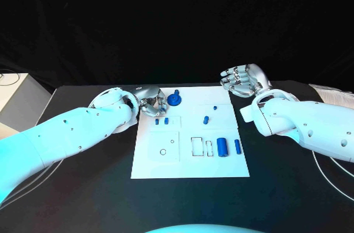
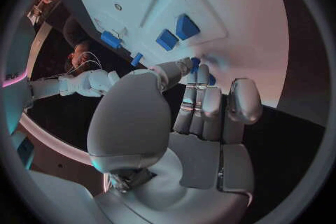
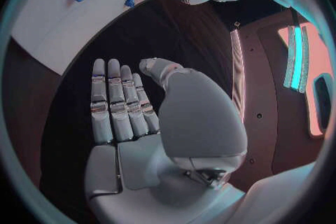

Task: Assemble the parts on the task board

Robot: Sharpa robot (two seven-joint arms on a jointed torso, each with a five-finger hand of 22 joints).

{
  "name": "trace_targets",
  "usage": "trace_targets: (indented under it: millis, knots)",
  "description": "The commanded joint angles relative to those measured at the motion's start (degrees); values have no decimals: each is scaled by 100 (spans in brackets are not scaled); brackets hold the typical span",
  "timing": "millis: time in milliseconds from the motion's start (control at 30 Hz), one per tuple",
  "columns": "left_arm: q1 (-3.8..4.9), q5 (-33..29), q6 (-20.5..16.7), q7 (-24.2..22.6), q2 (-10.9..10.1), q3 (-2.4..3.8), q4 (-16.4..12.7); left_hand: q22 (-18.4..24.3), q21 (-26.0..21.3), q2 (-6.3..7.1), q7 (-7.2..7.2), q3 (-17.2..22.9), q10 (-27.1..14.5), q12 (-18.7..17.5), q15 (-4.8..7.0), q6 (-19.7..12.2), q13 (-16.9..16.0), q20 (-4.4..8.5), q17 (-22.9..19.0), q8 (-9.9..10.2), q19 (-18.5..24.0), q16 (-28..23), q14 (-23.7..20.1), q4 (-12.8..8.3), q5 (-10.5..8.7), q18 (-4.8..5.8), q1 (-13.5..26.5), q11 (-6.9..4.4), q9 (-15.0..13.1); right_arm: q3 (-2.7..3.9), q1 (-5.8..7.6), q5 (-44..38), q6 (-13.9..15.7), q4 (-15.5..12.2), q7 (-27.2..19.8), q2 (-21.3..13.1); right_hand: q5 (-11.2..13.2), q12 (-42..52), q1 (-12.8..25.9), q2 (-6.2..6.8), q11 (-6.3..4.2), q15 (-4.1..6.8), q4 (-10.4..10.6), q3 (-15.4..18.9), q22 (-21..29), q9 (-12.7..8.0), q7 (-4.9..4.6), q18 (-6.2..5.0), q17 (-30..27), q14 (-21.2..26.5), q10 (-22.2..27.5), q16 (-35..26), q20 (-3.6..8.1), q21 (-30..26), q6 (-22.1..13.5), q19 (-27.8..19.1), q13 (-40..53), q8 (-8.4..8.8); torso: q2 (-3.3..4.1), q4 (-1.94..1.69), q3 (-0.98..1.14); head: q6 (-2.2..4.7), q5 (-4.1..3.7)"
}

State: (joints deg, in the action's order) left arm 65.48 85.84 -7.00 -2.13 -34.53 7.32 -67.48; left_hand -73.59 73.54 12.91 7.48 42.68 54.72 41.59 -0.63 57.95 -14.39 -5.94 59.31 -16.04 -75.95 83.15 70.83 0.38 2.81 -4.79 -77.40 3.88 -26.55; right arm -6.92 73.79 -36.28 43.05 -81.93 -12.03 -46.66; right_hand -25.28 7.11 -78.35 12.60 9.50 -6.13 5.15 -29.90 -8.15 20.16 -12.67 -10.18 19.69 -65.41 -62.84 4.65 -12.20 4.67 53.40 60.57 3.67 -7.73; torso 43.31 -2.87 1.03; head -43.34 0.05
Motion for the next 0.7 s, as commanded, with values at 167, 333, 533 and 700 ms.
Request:
trace_targets:
  millis: [167, 333, 533, 700]
  knots:
    - [-3, 3, 133, -59, 9, -4, -18, -4, -29, 28, 13, -37, 51, -10, 11, 15, -20, -20, 18, 15, 26, -16, -7, -1, 31, -40, 39, -9, -12, 3, 0, -33, -47, -11, -61, -1, 36, -39, 36, 3, -37, -7, -26, 2, 7, -7, -13, -21, -7, -45, 7, -24, 3, -1, 31, 25, -7, 34, 2, -2, -4, 7, 0]
    - [-3, 7, 135, -71, 7, -4, -24, -8, -26, 45, 7, -47, 77, 14, 18, 22, -45, -16, 38, 18, 24, -13, 4, -14, 30, -40, 33, -17, -14, 3, 0, -33, -47, -9, -61, -1, 37, -43, 39, 6, -35, -8, -34, -1, 27, -9, -15, -22, -15, -45, 9, -26, 1, -1, 29, 27, -6, 42, 2, -1, -7, -2, -1]
    - [-3, 8, 123, -102, 6, -5, -36, -10, -27, 111, -2, -111, 82, 72, 22, 10, -108, -12, 83, 39, 26, -4, 28, -7, 26, -39, 83, -21, -10, 3, 0, -33, -45, -6, -61, 1, 37, -43, 39, 6, -35, -8, -34, -1, 27, -9, -15, -22, -15, -45, 9, -26, 1, -1, 29, 27, -6, 42, -2, 1, -5, -3, -2]
    - [-3, 8, 110, -113, 8, -6, -40, -8, -31, 123, -3, -126, 75, 84, 22, 5, -123, -11, 85, 45, 29, -4, 28, -3, 26, -40, 95, -21, -9, 3, 0, -33, -45, -6, -62, 2, 37, -43, 39, 6, -35, -8, -34, -1, 27, -9, -15, -22, -15, -45, 9, -26, 1, -1, 29, 27, -6, 42, 0, 3, 0, 1, -3]
